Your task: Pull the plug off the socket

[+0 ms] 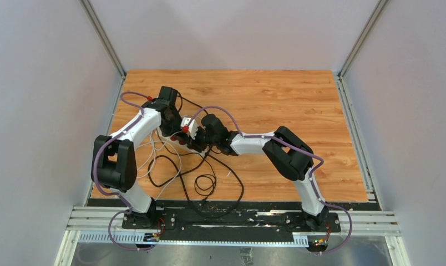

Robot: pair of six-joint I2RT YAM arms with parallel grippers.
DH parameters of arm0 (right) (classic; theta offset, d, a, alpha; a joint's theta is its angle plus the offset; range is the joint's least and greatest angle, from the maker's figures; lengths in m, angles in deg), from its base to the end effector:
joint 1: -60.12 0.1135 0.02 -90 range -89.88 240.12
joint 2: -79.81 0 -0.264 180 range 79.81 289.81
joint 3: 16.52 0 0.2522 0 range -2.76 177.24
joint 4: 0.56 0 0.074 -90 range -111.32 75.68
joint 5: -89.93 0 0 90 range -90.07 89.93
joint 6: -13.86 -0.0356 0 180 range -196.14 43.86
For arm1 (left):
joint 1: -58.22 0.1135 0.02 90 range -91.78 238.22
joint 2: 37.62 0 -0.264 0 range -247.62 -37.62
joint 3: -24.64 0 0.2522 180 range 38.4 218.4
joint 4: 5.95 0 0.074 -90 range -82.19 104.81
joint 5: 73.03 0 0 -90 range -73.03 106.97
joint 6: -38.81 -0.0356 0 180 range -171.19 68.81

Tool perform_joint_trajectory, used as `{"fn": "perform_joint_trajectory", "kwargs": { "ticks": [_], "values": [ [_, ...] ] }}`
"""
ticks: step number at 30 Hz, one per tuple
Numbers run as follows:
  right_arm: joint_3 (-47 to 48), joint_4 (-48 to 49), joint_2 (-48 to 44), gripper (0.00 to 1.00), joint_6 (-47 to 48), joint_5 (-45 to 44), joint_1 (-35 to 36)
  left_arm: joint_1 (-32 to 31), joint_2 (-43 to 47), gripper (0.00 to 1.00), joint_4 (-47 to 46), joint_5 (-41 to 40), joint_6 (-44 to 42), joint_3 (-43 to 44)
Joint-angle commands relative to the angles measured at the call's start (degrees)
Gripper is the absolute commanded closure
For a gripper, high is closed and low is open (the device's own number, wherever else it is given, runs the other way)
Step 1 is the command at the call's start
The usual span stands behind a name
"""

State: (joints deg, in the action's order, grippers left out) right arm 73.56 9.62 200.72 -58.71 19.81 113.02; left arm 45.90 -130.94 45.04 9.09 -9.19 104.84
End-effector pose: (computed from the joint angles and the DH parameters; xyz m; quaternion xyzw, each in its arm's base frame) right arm 0.2755 0.3844 0.1729 -0.5468 0.6057 0.3059 0.4905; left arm 0.3221 -0.0653 0.2215 -0.2639 0.9359 -0.0424 0.2294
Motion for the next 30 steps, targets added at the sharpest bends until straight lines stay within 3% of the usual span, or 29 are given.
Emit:
{"fn": "perform_joint_trajectory", "kwargs": {
  "ticks": [1,3,13,16,20,25,30],
  "values": [
    [1.33,-2.26,0.59,1.0,-2.67,-2.9,1.24,-2.18,-5.48,0.88,1.94,1.47,1.67,-0.6],
    [2.01,-3.97,0.93,1.0,-5.3,-2.0,1.27,-2.19,-6.37,1.0,2.1,1.34,1.75,-0.65],
    [1.87,-2.73,1.97,1.0,-16.36,8.12,-2.09,-2.49,-7.55,1.0,2.04,-2.49,2.47,-2.79],
    [1.8,-1.98,2.11,1.0,-14.75,12.23,-2.5,-2.98,-8.2,1.0,2.02,-3.67,2.64,-2.92],
    [1.03,-5.06,0.92,1.0,-6.93,6.58,-1.48,-3.63,-9.37,1.0,1.98,-4.63,2.97,-2.94],
    [0.08,-8.31,0.79,1.0,7.62,-9.98,2.44,-3.85,-10.86,1.0,2.0,-4.43,3.42,-2.69],
    [0.95,-9.54,1.95,1.0,13.28,-18.69,4.63,-3.94,-11.18,1.0,2.09,-4.6,3.53,-2.6]
  ]
}}
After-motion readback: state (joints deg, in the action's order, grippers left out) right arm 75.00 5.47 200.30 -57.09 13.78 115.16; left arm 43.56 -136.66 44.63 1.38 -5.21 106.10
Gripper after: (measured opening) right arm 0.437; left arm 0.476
